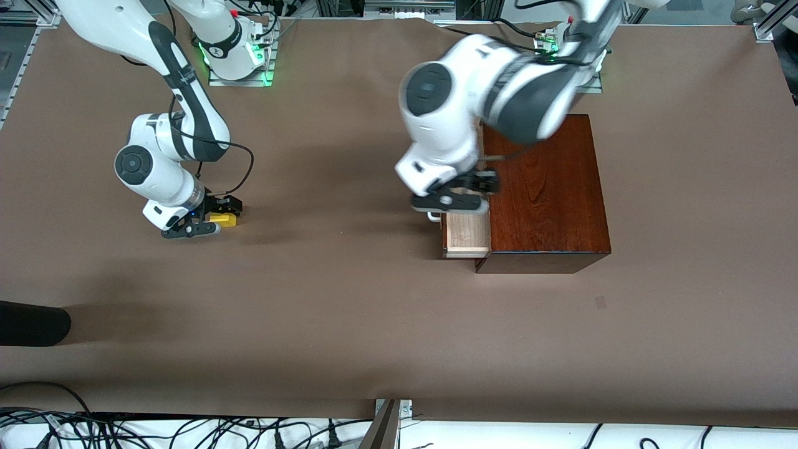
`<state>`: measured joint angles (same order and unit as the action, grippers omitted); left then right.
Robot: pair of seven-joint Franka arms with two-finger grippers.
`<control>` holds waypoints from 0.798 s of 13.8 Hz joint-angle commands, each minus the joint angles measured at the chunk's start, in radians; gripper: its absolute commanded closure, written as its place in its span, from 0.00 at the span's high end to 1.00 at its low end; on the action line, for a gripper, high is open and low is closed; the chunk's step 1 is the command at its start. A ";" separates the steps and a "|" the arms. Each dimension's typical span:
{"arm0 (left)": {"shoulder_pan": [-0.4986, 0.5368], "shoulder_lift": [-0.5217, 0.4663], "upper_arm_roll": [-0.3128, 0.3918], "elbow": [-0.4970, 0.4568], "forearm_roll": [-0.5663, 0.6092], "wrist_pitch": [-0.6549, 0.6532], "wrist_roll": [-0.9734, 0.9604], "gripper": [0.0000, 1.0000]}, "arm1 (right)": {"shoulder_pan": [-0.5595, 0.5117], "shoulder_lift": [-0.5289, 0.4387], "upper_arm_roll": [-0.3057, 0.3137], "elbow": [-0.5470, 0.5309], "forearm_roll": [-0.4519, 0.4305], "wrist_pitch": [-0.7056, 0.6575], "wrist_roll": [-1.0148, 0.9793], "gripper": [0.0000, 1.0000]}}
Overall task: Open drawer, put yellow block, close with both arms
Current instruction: 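Grasp the yellow cube with the right gripper while the left gripper withdraws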
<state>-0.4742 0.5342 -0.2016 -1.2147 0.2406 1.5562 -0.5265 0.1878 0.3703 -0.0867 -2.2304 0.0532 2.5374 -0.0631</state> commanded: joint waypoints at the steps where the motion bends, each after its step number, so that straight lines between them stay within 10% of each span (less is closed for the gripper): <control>1: 0.142 -0.088 -0.012 -0.008 -0.078 -0.083 0.230 1.00 | 0.001 0.024 0.002 -0.008 0.017 0.040 0.025 0.75; 5: 0.308 -0.168 -0.013 -0.006 -0.099 -0.201 0.381 1.00 | 0.001 0.018 0.002 0.001 0.016 0.034 0.019 0.06; 11: 0.440 -0.325 0.117 -0.132 -0.283 -0.199 0.508 1.00 | 0.002 -0.063 0.038 0.202 0.013 -0.298 0.003 0.00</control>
<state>-0.0516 0.3159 -0.1535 -1.2225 0.0495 1.3281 -0.0514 0.1891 0.3496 -0.0668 -2.1312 0.0533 2.4087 -0.0457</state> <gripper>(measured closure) 0.000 0.445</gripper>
